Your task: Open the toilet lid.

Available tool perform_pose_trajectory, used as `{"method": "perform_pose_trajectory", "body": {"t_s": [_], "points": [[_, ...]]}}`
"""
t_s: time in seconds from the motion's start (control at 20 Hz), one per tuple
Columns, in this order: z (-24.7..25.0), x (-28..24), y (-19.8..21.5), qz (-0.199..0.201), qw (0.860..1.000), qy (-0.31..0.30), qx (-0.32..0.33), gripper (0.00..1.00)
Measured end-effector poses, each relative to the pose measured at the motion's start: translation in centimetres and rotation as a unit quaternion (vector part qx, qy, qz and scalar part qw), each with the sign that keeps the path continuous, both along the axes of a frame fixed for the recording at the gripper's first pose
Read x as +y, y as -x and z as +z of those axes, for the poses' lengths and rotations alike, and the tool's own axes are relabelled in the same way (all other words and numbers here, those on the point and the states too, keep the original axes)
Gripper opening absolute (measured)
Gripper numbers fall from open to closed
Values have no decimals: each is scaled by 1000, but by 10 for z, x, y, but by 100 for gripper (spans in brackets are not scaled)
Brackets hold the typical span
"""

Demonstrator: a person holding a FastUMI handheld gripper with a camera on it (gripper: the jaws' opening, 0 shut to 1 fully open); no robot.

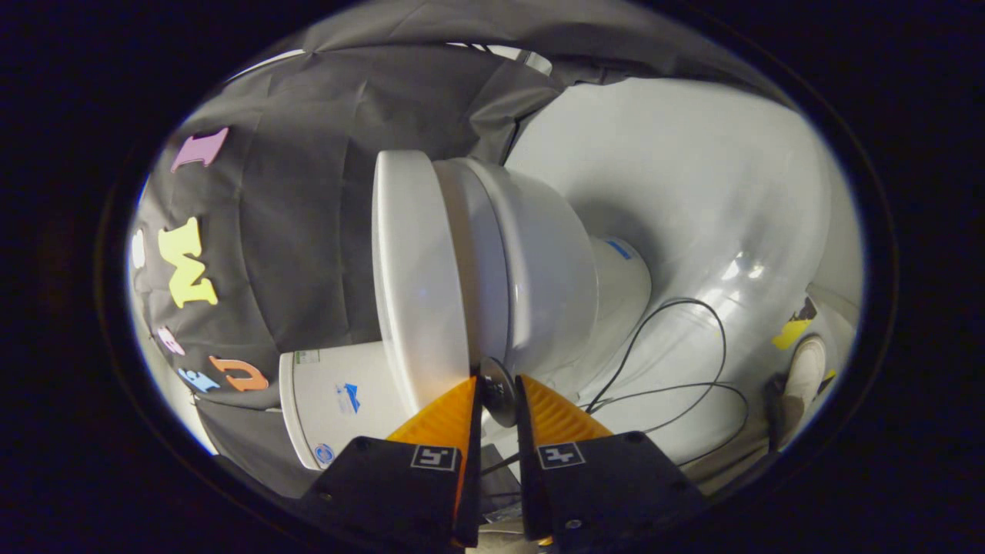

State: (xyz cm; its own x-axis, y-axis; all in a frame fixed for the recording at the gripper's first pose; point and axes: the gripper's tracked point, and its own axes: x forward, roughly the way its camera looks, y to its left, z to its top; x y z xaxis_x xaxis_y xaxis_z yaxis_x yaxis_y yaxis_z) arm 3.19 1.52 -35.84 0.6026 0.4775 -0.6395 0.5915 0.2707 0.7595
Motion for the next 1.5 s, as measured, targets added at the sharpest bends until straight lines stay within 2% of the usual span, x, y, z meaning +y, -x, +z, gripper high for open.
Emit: {"method": "perform_pose_trajectory", "body": {"t_s": [0.25,0.5,0.65,0.75,1.0,1.5], "points": [[1,-6,-1,6,999,36,-10,19],[4,-10,-3,21,997,75,-20,19],[11,-16,-8,8,996,82,-22,15],[10,-15,-4,18,996,88,-22,14],[16,-16,-7,-14,999,51,-7,12],[34,-14,-12,-12,1000,14,-8,7]]}}
